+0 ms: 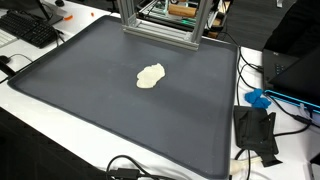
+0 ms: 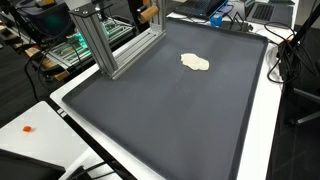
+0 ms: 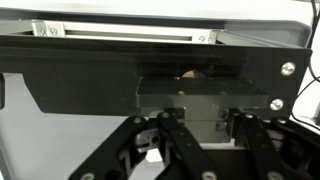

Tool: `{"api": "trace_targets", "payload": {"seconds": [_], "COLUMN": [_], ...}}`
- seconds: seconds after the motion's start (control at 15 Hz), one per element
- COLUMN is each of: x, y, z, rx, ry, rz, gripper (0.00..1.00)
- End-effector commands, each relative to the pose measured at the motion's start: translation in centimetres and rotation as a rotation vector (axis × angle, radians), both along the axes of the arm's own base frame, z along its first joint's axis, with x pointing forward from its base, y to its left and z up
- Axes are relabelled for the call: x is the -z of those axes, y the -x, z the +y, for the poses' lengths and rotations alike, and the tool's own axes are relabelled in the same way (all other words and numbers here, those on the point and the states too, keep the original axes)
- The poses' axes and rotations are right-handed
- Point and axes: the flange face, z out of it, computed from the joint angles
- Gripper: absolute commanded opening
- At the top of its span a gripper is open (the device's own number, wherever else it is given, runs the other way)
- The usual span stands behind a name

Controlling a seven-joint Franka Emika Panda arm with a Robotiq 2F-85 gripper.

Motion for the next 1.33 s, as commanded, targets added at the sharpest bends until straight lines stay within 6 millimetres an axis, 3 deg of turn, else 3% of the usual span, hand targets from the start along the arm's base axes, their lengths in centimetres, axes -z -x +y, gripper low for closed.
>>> {"api": "trace_targets", "payload": {"seconds": [0.0, 0.33, 0.4, 0.73, 1.27], "x": [0.0, 0.5, 0.5, -0.7, -4.6], "y": [1.4, 1.5, 1.5, 1.3, -1.1], "z": [0.0, -0.1, -0.2, -0.5, -0.6], "rx": [0.029, 0.046, 0.040, 0.051, 0.110], "ry": [-0.027, -0.033, -0.031, -0.025, -0.017], "rz": [0.014, 0.027, 0.029, 0.013, -0.015], "gripper": [0.22, 0.22, 0.69, 0.99, 1.00]}}
